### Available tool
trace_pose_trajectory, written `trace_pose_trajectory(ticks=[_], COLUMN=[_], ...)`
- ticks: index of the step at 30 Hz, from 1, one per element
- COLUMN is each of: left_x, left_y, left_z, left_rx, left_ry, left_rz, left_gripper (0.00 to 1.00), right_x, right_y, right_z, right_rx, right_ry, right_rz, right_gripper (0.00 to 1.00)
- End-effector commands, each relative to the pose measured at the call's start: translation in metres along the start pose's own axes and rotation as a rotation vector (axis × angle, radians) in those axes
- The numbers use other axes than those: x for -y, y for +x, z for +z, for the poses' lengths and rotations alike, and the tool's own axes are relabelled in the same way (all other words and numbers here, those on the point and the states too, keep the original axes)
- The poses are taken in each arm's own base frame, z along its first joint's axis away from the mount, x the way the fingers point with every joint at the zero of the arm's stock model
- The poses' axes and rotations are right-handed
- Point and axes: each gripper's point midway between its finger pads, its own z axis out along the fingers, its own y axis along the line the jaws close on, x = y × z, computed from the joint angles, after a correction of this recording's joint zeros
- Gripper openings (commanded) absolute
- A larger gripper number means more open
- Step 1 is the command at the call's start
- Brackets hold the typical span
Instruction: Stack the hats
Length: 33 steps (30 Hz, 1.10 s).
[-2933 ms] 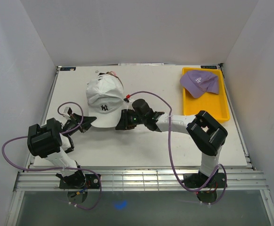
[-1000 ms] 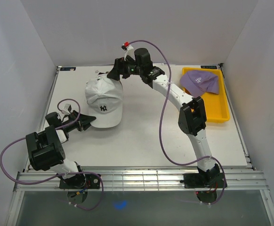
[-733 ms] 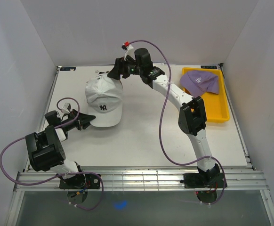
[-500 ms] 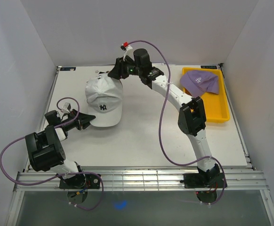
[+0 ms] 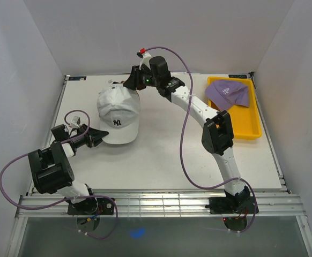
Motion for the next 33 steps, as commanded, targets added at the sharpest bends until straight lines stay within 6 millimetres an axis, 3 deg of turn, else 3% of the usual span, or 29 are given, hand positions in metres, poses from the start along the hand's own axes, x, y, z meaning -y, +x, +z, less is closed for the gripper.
trace_pose_trajectory(ticks=[1, 16, 33], left_x=[-0.040, -0.059, -0.057], left_y=[-0.012, -0.011, -0.014], left_z=[0.001, 0.001, 0.000], left_rx=[0.082, 0.087, 0.096], left_ry=[-0.178, -0.241, -0.247], left_rz=[-0.050, -0.066, -0.066], left_gripper=[0.05, 0.02, 0.04], right_x=[0.039, 0.066, 0.085], right_y=[0.041, 0.085, 0.140], right_z=[0.009, 0.013, 0.015], right_rx=[-0.098, -0.206, -0.342], right_ry=[0.148, 0.231, 0.237], right_rz=[0.039, 0.102, 0.209], right_gripper=[0.37, 0.34, 0.30])
